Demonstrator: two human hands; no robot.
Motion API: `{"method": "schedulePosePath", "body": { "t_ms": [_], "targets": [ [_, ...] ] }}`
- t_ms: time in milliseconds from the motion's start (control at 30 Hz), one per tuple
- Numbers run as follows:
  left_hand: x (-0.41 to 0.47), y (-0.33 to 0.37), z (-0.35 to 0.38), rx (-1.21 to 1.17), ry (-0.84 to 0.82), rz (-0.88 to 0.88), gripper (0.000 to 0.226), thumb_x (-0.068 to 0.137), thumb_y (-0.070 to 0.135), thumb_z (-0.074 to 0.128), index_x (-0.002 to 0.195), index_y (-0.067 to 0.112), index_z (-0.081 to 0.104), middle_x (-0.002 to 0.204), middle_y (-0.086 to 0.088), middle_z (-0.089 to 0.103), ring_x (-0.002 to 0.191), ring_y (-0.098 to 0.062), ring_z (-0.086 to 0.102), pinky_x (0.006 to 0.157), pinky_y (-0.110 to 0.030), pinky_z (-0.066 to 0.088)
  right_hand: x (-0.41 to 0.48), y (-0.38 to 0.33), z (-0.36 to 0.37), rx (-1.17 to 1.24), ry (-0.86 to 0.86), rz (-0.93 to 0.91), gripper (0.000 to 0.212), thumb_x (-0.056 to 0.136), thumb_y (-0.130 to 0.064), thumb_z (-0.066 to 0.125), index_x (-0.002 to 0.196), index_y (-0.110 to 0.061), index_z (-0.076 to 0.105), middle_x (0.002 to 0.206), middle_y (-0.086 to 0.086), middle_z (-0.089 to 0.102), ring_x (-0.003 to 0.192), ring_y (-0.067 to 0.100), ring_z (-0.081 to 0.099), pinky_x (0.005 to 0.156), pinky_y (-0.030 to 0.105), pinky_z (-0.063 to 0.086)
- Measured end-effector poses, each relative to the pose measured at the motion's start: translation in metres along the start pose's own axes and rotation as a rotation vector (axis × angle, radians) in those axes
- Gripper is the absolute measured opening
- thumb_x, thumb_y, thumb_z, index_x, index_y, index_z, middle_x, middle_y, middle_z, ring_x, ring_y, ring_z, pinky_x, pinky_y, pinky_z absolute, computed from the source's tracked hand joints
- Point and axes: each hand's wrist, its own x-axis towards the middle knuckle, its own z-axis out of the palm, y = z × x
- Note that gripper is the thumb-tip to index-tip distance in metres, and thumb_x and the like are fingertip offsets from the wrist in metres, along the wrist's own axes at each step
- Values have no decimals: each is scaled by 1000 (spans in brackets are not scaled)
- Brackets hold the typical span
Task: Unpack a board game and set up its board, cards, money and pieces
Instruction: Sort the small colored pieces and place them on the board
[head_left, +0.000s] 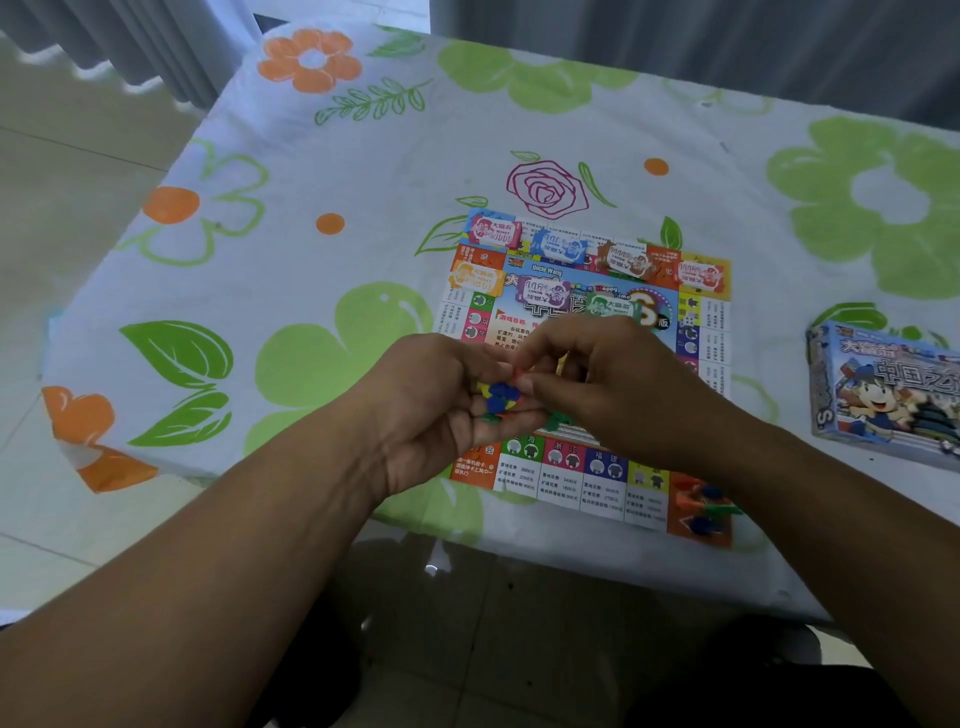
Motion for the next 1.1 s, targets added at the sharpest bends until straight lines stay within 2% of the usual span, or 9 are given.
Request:
{"method": "schedulePosePath", "body": {
  "t_ms": [100, 200, 267, 400, 533, 667, 833, 933, 1100],
  "targets": [
    [-1, 1, 0, -13, 33, 40, 28, 94, -7, 40, 107, -6, 65, 101, -24, 71, 90, -33, 71, 79, -39, 61, 3, 0, -2, 54, 62, 19, 3, 90, -15, 71, 90, -18, 70, 77, -9, 66, 65, 0, 59, 59, 13, 45],
    [-2, 3, -3, -49, 103, 67, 28, 95, -5, 41, 111, -6, 63, 103, -23, 73, 97, -33, 73, 77, -37, 61, 6, 2, -7, 89, 137, 53, 4, 89, -13, 72, 87, -16, 70, 76, -9, 66, 62, -1, 59, 60, 15, 48],
    [-3, 5, -8, -81, 152, 83, 29, 95, -2, 41, 114, -6, 62, 103, -23, 73, 95, -31, 73, 78, -38, 61, 8, 8, -8, 59, 114, 103, 6, 89, -14, 72, 85, -17, 70, 77, -8, 66, 65, 1, 61, 65, 23, 53],
    [-6, 9, -17, -130, 231, 131, 29, 94, 3, 37, 107, -3, 63, 100, -21, 74, 86, -28, 75, 76, -37, 61, 10, 18, 2, -12, 12, 187, 6, 88, -16, 74, 84, -19, 71, 76, -2, 68, 69, 15, 65, 69, 42, 59],
    [-7, 10, -21, -155, 261, 152, 32, 94, 5, 33, 104, -3, 62, 96, -20, 75, 92, -30, 74, 76, -37, 61, 15, 18, 14, -51, -24, 196, 4, 87, -17, 75, 86, -20, 73, 75, -6, 68, 69, 8, 63, 67, 33, 56],
    [-9, 11, -22, -160, 276, 168, 32, 93, 4, 32, 104, -4, 62, 91, -20, 75, 84, -30, 75, 74, -37, 62, 21, 17, 18, -123, -23, 200, 3, 89, -19, 74, 88, -22, 73, 78, -9, 66, 73, 5, 61, 64, 23, 48],
    [-10, 13, -23, -160, 264, 164, 32, 92, 2, 33, 105, -5, 62, 94, -22, 75, 85, -31, 75, 72, -38, 63, 28, 20, -5, -147, 112, 244, 4, 90, -20, 72, 86, -20, 71, 82, -6, 66, 76, 8, 62, 66, 28, 49],
    [-10, 13, -22, -158, 248, 166, 32, 91, 1, 33, 105, -5, 62, 98, -23, 74, 88, -31, 75, 73, -38, 63, 28, 22, -17, -118, 174, 258, 6, 89, -18, 73, 84, -19, 71, 81, -4, 67, 75, 10, 63, 62, 25, 45],
    [-9, 12, -20, -155, 234, 158, 32, 91, 1, 33, 105, -4, 62, 100, -22, 74, 90, -31, 75, 72, -37, 63, 26, 24, -18, -115, 163, 249, 7, 89, -18, 74, 83, -21, 70, 80, -4, 67, 74, 10, 63, 63, 24, 47]
  ]
}}
